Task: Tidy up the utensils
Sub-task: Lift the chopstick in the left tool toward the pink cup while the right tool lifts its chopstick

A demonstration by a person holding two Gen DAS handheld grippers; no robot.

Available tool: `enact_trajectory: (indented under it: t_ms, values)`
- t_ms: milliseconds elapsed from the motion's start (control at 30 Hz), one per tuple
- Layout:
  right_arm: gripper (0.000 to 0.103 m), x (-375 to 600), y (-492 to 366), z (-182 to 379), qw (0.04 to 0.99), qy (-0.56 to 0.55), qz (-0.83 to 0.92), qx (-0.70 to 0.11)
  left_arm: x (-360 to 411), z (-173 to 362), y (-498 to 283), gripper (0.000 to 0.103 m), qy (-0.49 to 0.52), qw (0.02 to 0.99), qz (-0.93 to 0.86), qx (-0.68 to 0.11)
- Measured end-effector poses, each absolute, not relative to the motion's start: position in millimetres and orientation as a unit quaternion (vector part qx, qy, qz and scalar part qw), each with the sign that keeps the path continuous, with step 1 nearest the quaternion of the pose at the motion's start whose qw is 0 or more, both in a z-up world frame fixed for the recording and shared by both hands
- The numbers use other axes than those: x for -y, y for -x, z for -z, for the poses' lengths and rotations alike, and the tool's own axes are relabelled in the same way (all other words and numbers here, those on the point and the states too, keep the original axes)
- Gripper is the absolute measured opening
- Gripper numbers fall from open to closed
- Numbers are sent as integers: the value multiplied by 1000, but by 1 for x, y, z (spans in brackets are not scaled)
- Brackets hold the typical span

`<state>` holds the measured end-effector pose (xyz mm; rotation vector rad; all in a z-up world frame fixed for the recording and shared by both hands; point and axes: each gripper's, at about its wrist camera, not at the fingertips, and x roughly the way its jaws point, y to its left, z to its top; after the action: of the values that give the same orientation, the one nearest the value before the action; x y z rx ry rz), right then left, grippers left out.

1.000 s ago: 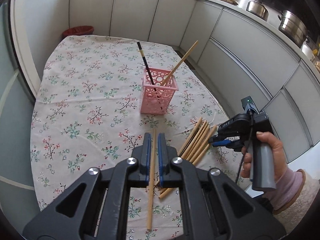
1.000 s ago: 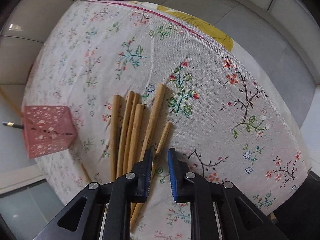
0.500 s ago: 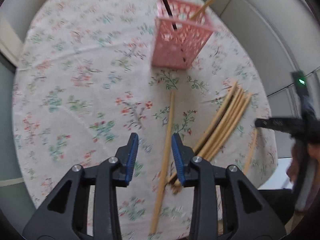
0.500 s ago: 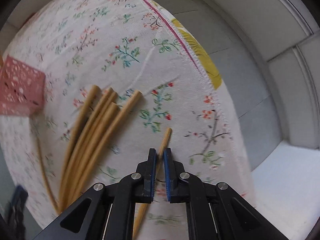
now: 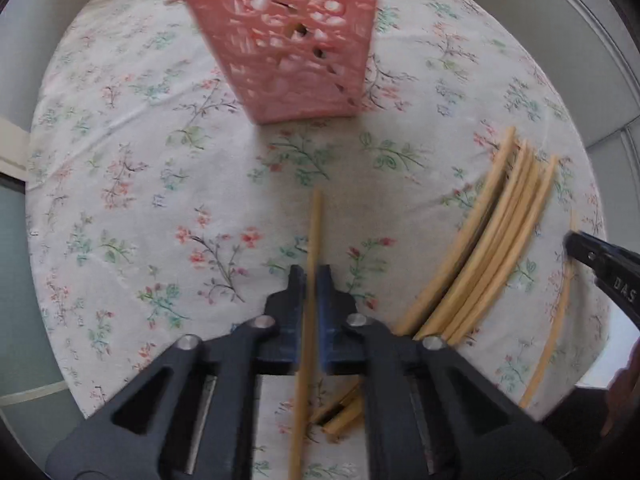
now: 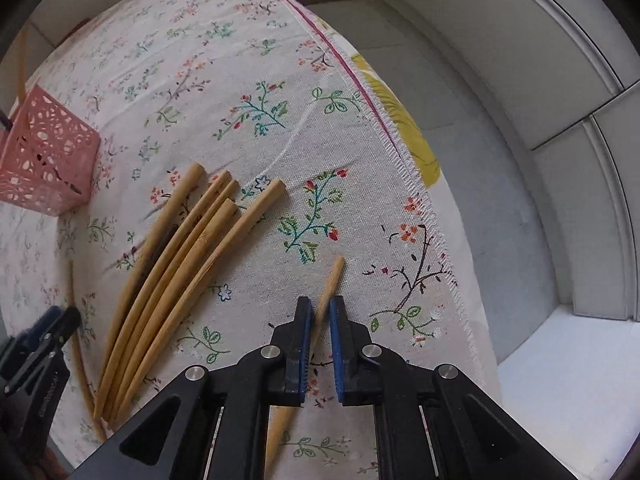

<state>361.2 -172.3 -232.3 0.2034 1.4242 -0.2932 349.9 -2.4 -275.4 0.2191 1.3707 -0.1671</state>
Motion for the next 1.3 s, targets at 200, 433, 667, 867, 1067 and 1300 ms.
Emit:
enact_trajectory:
  t_ms: [200,433,667,867,1067,1300]
  values:
    - [5,175,-338,208,787,-153,65,-594,-29,266,-333,7,-24,792,96,-603]
    - [5,172,-314,161,823,-169,7,-542,-61,222,-289,7,15,830,121,-545]
    - [5,170,-287,113,863,-155,-18,-480,-74,156,-282,7,38,873,126,-470]
    - [5,155,-266,74,895,-121,-33,-429,-79,101,-253,7,34,908,129,-397]
    - [5,143,-260,32,913,-106,-42,-392,-81,62,-248,7,39,926,132,-351]
    - [5,139,-272,-7,922,-113,-57,-366,-80,36,-257,7,45,935,137,-324]
